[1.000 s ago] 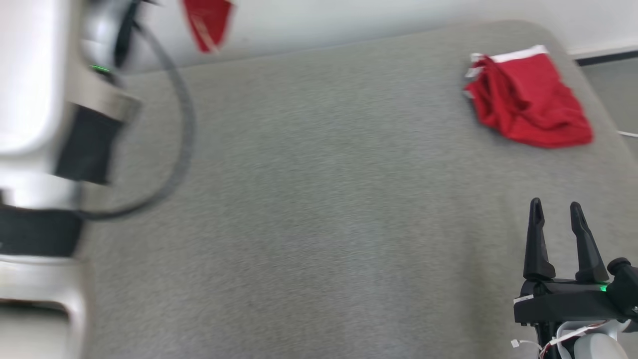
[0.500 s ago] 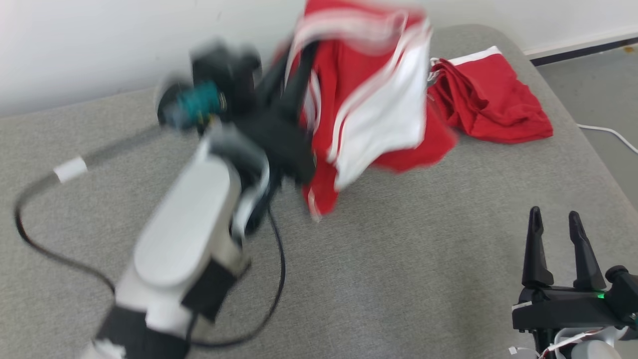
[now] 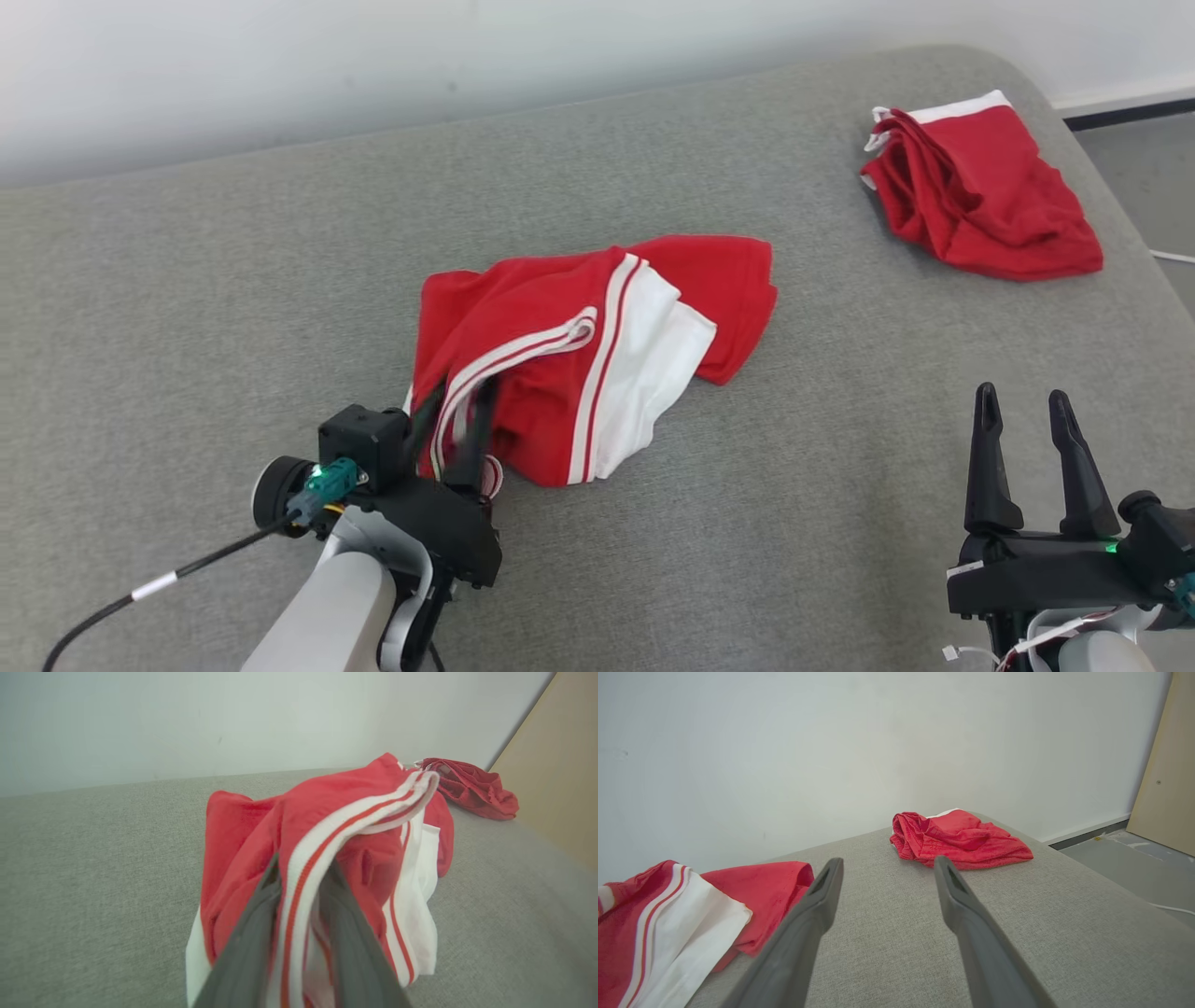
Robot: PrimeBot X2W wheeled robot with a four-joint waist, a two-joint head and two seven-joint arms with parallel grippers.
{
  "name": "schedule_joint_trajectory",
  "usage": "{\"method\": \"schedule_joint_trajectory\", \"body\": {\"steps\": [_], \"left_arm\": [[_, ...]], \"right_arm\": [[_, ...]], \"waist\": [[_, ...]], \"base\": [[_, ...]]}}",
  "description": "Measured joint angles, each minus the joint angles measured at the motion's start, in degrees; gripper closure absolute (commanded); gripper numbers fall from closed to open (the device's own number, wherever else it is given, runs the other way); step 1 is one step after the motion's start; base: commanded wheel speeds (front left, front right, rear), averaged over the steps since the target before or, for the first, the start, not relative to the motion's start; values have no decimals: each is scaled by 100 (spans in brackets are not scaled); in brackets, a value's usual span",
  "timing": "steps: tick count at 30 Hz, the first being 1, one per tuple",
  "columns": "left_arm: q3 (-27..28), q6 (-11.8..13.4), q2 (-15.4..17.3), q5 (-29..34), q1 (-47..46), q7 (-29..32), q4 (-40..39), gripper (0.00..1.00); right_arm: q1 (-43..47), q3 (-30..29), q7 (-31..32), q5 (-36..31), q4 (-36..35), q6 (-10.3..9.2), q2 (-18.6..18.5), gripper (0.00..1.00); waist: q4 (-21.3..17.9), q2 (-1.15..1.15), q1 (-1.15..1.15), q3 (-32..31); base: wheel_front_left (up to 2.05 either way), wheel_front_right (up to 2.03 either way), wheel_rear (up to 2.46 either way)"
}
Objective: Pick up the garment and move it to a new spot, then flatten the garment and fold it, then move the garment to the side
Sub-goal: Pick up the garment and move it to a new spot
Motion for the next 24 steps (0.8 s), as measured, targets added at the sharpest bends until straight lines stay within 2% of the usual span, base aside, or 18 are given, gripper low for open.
{"method": "schedule_joint_trajectory", "body": {"steps": [7, 11, 19, 24], "left_arm": [[-131, -98, 24, 54, 124, -238, -495, 0], [-30, -46, 123, -40, 366, -247, -1062, 0], [623, 400, 716, -170, 854, -364, -1878, 0], [1009, 662, 1013, 11, 1317, -519, -2170, 0]], "right_arm": [[26, 2, 0, -76, 15, 0, -9, 0], [122, -10, 0, -91, 31, 0, -33, 0], [249, -41, 11, -96, 31, 0, -89, 0], [269, 5, 53, -99, -16, 0, -104, 0]], "waist": [[281, 0, 0, -134], [444, 0, 0, -259], [785, 0, 0, -491], [946, 0, 0, -638]], "base": [[0, 0, 0], [0, 0, 0], [0, 0, 0], [0, 0, 0]]}}
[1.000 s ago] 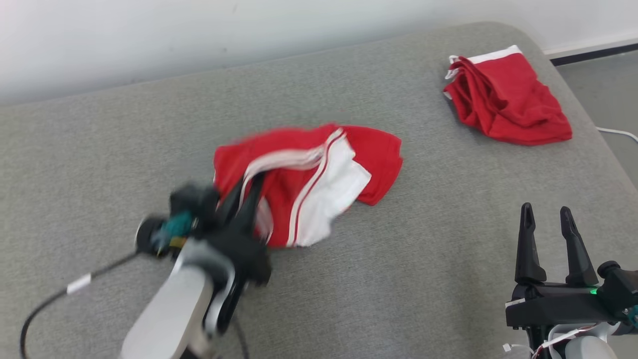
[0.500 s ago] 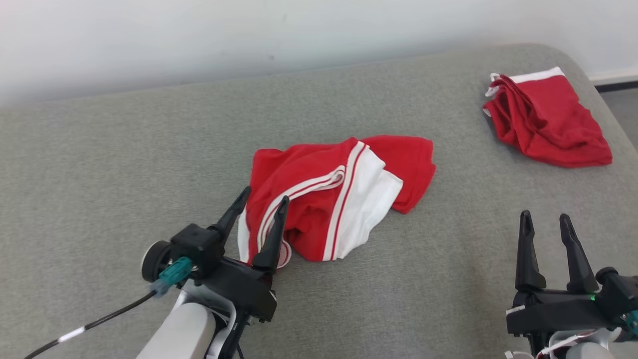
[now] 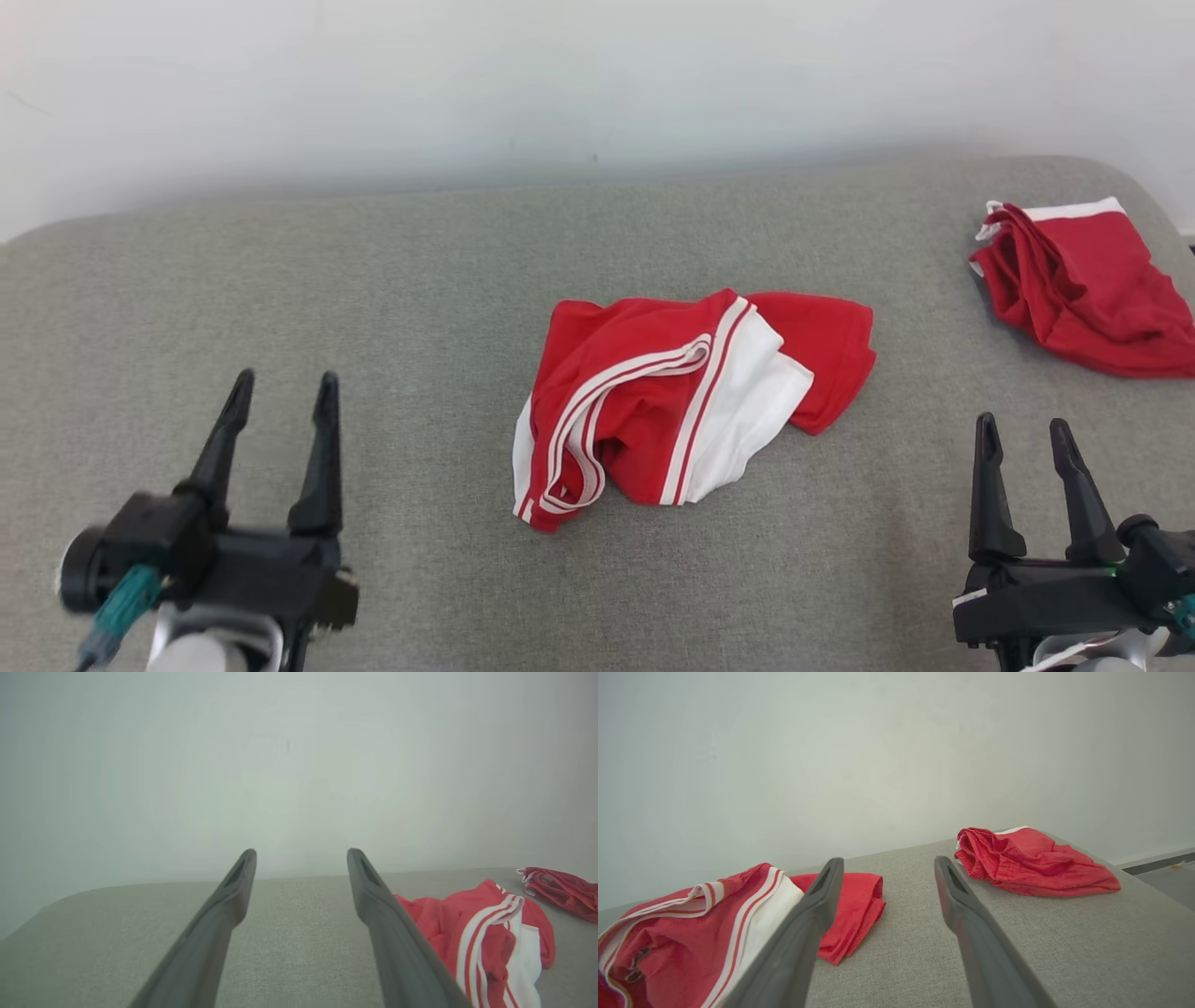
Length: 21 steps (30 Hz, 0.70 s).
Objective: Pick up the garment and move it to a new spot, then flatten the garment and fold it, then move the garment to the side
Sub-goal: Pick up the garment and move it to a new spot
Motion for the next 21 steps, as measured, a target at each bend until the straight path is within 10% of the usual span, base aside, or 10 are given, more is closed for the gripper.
{"method": "schedule_joint_trajectory", "body": {"steps": [8, 21], "left_arm": [[481, 224, -13, 241, 1071, -53, -475, 0], [1312, -231, -706, 534, 1860, -64, -430, 0]], "right_arm": [[108, 110, 26, 35, 16, 0, -11, 0], [276, 611, 42, 153, 67, 0, -135, 0]], "waist": [[121, 0, 0, -237], [115, 0, 0, -428]], "base": [[0, 0, 0], [0, 0, 0]]}}
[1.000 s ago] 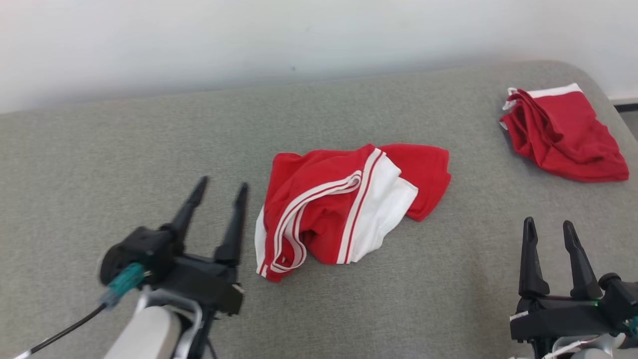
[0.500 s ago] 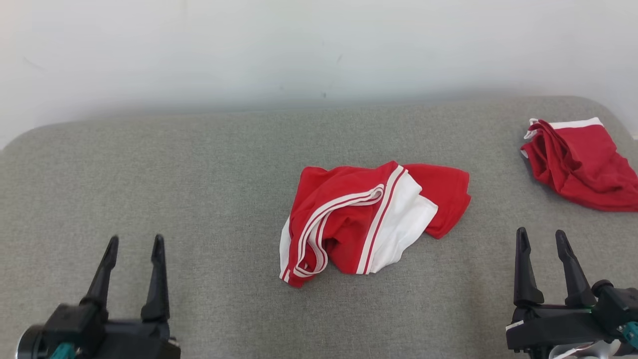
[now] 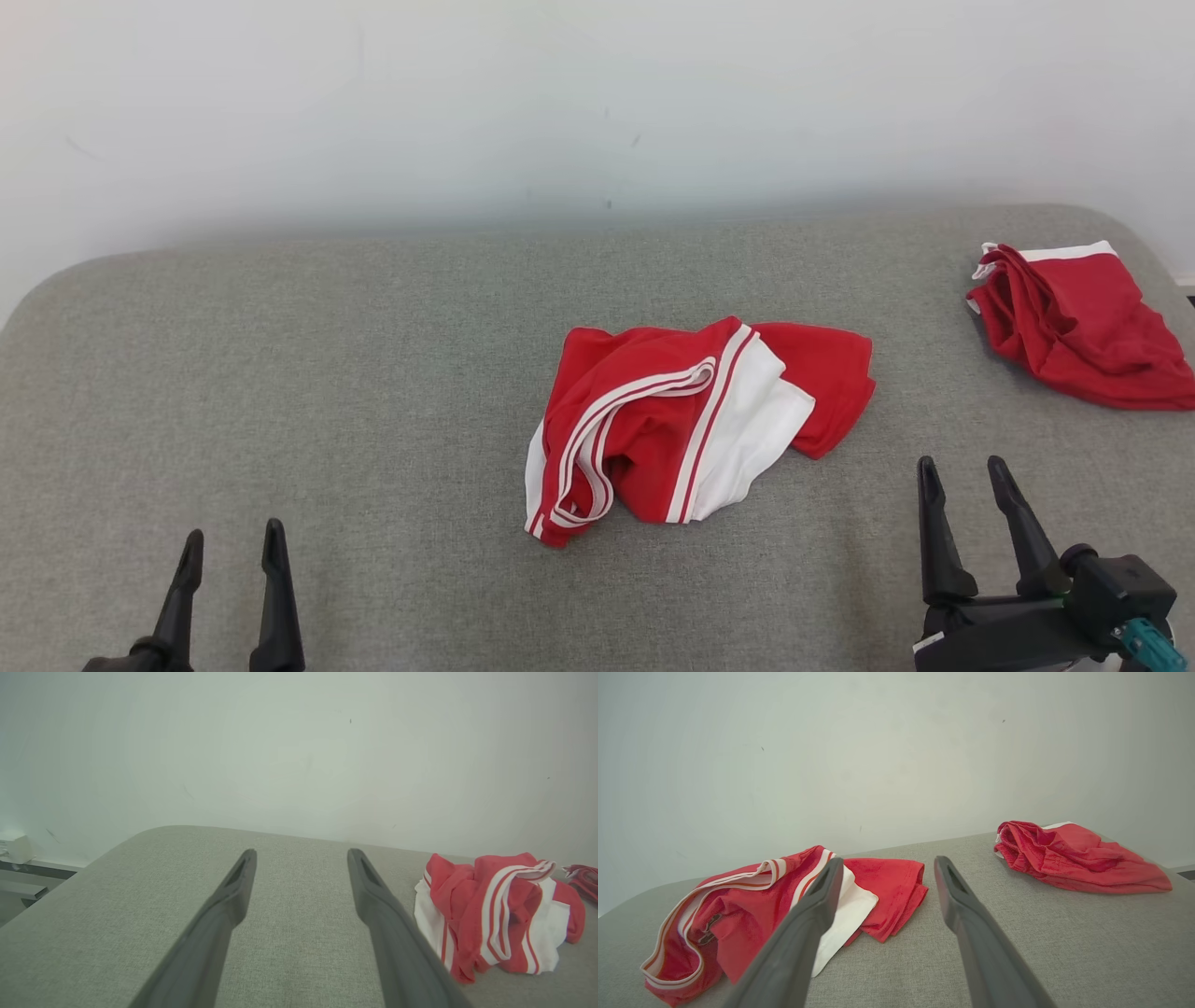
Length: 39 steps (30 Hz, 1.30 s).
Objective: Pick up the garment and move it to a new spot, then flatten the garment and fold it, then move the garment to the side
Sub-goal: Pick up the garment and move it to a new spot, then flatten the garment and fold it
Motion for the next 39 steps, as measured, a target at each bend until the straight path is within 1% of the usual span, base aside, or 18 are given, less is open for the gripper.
{"method": "schedule_joint_trajectory", "body": {"steps": [6, 11, 15, 29, 33, 39], "left_arm": [[259, -216, -259, 214, 39, 0, 160, 0], [389, -443, -374, 368, 40, 0, 256, 0], [492, -539, -442, 517, 40, 0, 283, 0], [672, -743, -645, 762, 40, 0, 354, 0], [673, -786, -711, 811, -9, 0, 355, 0], [625, -845, -797, 881, -176, 0, 389, 0]], "right_arm": [[35, 126, 0, 12, -1, 0, -14, 0], [49, 174, -1, 36, 14, 0, -18, 0], [59, 181, -5, 53, 33, 0, -24, 0], [64, 186, -16, 102, 125, 0, -54, 0], [-122, 286, 34, 100, 185, 0, -176, 0], [-769, 397, 207, 48, 504, 0, -468, 0]], "waist": [[-32, 0, 0, -14], [-39, 0, 0, -15], [-41, 0, 0, -10], [-8, 0, 0, 28], [40, 0, 0, 104], [220, 0, 0, 232]], "base": [[0, 0, 0], [0, 0, 0], [0, 0, 0], [0, 0, 0], [0, 0, 0], [0, 0, 0]]}}
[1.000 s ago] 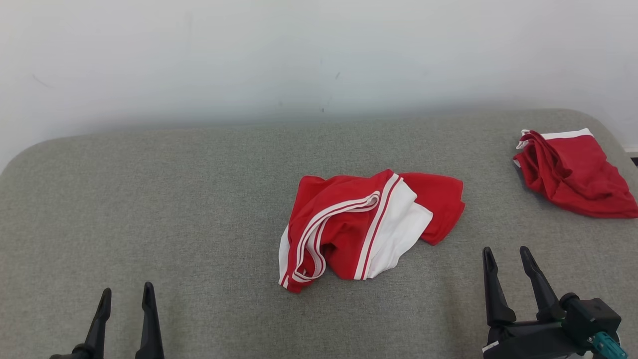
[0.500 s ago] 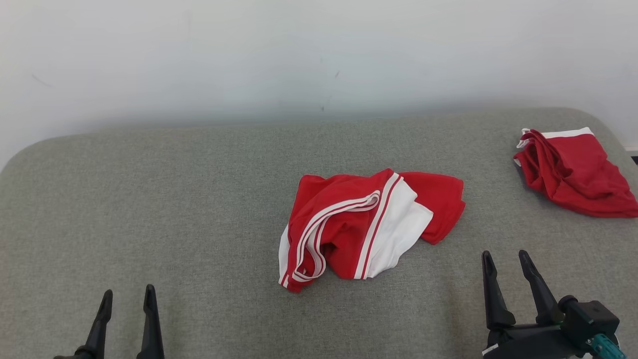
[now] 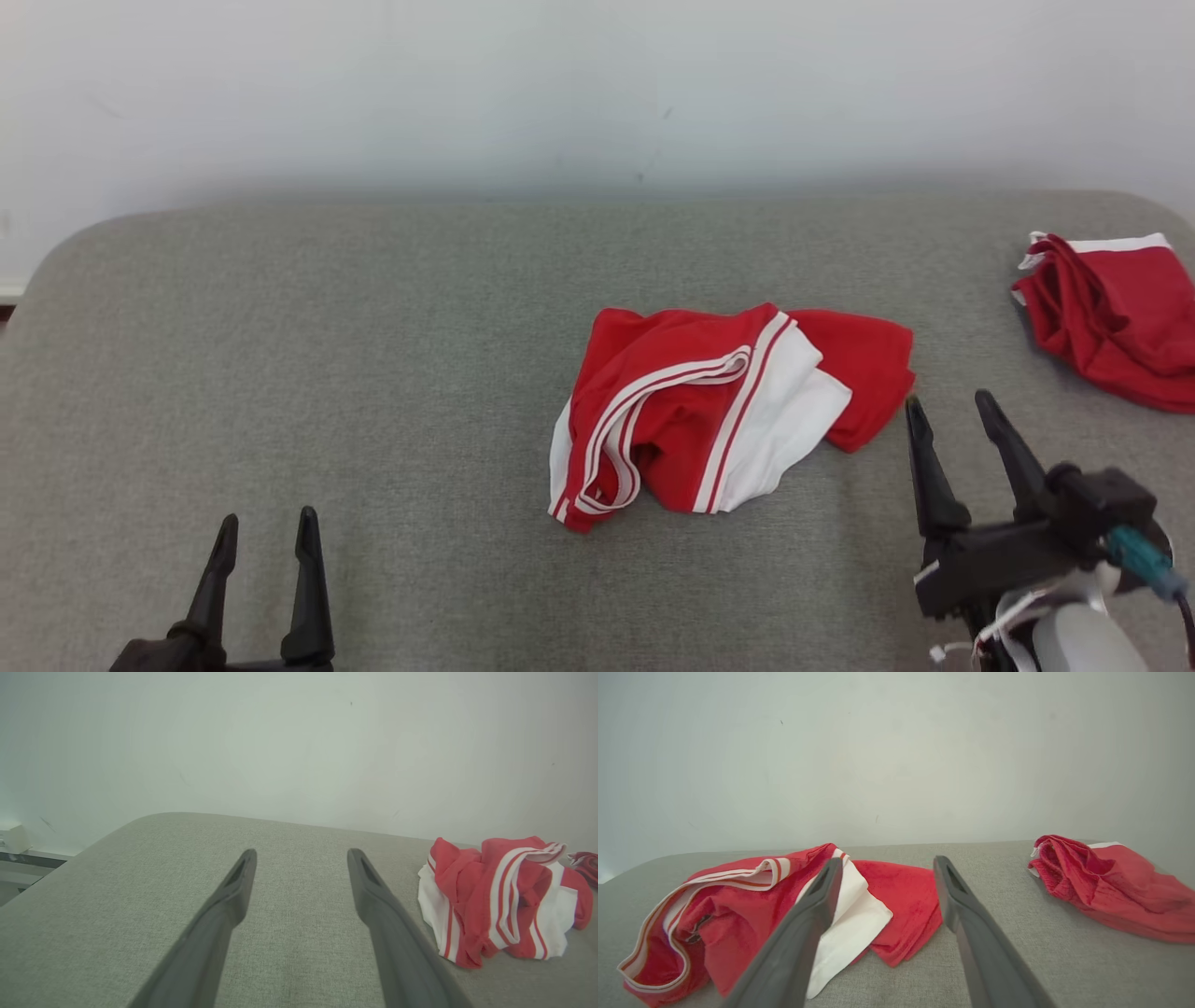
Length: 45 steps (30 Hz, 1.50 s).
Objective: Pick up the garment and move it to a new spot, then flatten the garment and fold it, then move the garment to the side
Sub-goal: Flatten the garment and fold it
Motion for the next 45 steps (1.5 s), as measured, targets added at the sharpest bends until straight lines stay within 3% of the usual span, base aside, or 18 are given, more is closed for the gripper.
{"method": "schedule_joint_trajectory", "body": {"steps": [14, 22, 23, 24, 25, 33, 45], "left_arm": [[-201, -101, -167, 27, -425, 0, 226, 0], [-281, -109, -209, 22, -525, 0, 324, 0], [-282, -110, -219, 22, -539, 0, 327, 0], [-282, -110, -224, 22, -552, 0, 328, 0], [-274, -125, -227, 22, -559, 0, 330, 0], [-168, -135, -235, 42, -497, 0, 344, 0], [-162, -145, -249, 100, -411, 0, 378, 0]], "right_arm": [[-1763, 686, 133, 213, 2059, 0, -661, 0], [-2284, 944, 282, 802, 3239, 0, -666, 0], [-2305, 994, 333, 895, 3352, 0, -660, 29], [-2311, 1050, 339, 948, 3430, 0, -656, 89], [-2319, 1107, 298, 1001, 3486, 0, -653, 100], [-2444, 1402, -65, 1332, 3640, 0, -732, 100], [-2811, 1412, -266, 1618, 3073, 0, -1460, 100]], "waist": [[813, 0, 0, 381], [1306, 0, 0, 612], [1351, 0, 1, 634], [1392, 0, 1, 655], [1423, 0, 1, 673], [1337, 0, 1, 669], [824, 0, 0, 269]], "base": [[0, 0, 0], [0, 0, 0], [0, 0, 0], [0, 0, 0], [0, 0, 0], [0, 0, 0], [0, 0, 0]]}}
